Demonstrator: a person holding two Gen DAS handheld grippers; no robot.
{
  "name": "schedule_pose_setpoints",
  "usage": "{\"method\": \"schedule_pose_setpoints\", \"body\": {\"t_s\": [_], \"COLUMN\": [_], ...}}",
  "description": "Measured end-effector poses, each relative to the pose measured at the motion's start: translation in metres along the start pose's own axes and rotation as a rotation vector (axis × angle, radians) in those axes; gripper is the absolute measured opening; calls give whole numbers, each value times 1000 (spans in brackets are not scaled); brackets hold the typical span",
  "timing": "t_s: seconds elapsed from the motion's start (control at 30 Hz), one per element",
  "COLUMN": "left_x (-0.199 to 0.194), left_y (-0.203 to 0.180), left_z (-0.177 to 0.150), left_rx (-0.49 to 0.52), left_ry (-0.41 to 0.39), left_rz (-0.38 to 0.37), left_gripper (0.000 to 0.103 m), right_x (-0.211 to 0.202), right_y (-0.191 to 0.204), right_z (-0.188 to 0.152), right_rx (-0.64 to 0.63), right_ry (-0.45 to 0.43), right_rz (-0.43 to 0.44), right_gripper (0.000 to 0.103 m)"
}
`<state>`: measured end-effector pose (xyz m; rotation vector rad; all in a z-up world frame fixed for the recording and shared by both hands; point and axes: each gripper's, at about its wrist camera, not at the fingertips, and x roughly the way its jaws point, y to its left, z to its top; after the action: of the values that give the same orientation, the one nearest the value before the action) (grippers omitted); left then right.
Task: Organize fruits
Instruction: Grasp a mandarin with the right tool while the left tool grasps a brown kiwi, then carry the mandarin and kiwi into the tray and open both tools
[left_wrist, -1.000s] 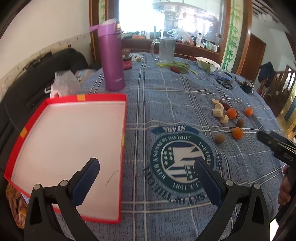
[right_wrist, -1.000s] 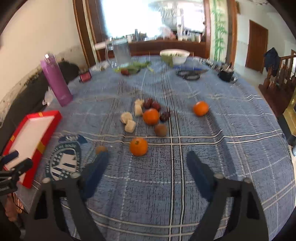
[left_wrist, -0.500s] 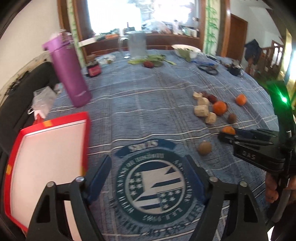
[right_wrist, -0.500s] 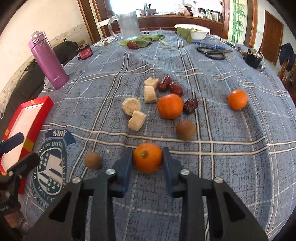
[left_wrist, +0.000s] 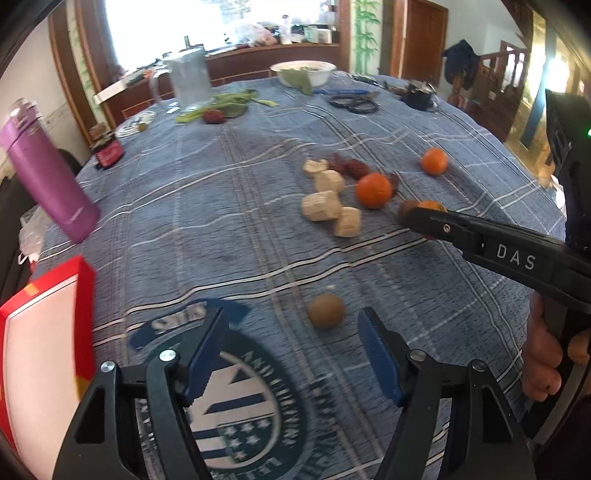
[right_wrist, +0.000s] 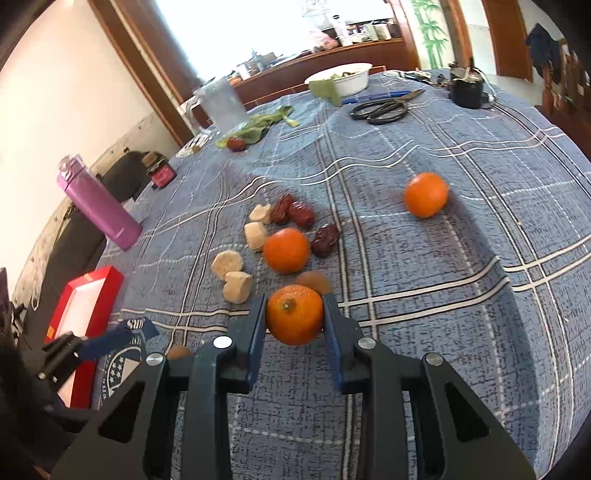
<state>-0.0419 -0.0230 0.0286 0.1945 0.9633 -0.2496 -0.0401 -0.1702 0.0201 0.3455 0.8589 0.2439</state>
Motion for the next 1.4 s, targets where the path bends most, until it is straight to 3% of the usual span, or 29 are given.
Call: {"method": "schedule_pose_setpoints", "body": {"t_s": [0.13, 0.3, 0.5, 0.63, 0.83, 1.1, 1.23, 1.4], "left_x": [14, 21, 14, -10, -59, -85, -89, -89], "left_y": [-6, -5, 1, 17, 81, 176, 209, 229], "left_z": [2, 2, -1, -4, -31, -88, -110, -127], "left_rx": [7, -1, -19, -48, -154, -308, -365, -387], "left_ry": [38, 42, 18, -37, -130, -118, -94, -83], "left_rz": [-23, -69, -74, -37, 143, 483, 567, 655], "left_gripper": [45, 22, 22, 22, 22, 22, 22, 22], "right_x": [-1, 2, 6, 5, 6, 22, 33, 44], "right_y": [-4, -6, 5, 13, 54, 186, 245, 284], "right_z": [0, -1, -5, -7, -17, -46, -67, -92], "right_rx": [16, 22, -41, -74, -121, -334, -439, -519], "right_ry": [-5, 9, 10, 1, 35, 123, 158, 202], "right_rz": [-6, -14, -37, -26, 38, 233, 275, 284], "right_gripper": [31, 32, 32, 32, 32, 32, 32, 32]}}
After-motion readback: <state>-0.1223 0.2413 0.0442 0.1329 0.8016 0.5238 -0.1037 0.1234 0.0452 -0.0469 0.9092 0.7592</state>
